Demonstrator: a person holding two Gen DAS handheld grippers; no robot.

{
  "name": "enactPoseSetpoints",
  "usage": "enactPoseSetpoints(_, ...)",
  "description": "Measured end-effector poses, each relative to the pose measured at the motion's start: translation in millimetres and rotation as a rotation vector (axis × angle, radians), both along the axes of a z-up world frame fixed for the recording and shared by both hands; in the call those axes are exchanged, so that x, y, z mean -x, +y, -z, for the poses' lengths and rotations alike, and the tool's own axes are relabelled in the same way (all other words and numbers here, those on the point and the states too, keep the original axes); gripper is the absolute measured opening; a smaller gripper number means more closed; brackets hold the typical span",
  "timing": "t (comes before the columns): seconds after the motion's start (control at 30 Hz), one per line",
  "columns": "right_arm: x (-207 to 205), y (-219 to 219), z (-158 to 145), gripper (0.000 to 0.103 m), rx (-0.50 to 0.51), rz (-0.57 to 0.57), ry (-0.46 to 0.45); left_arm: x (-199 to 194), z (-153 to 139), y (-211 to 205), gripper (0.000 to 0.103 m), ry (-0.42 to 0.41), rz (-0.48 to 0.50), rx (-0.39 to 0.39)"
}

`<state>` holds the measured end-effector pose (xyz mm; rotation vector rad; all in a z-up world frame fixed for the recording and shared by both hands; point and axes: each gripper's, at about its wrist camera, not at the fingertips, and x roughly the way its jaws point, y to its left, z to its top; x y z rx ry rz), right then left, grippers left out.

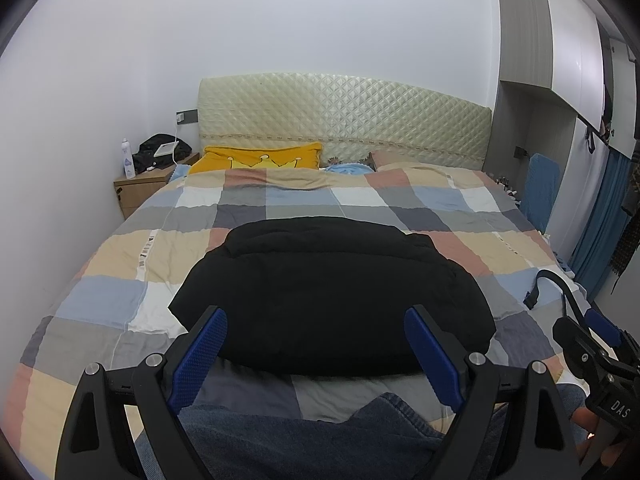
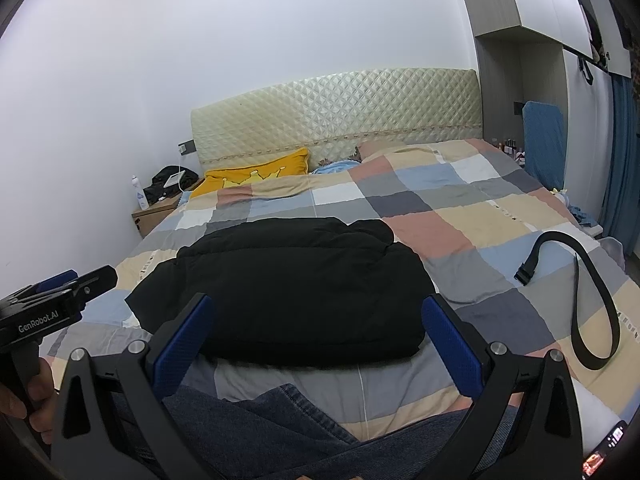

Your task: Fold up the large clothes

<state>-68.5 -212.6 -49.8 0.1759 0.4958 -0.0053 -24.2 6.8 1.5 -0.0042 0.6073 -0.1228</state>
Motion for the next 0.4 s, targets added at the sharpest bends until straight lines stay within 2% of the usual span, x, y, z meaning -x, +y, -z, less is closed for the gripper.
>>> enactPoseSetpoints(0.4,1.1,-1.2,0.5,0.103,-0.008,0.001,-0.001,1.9,0.2,-0.7,0.091,-0.002,-0.006,0.003)
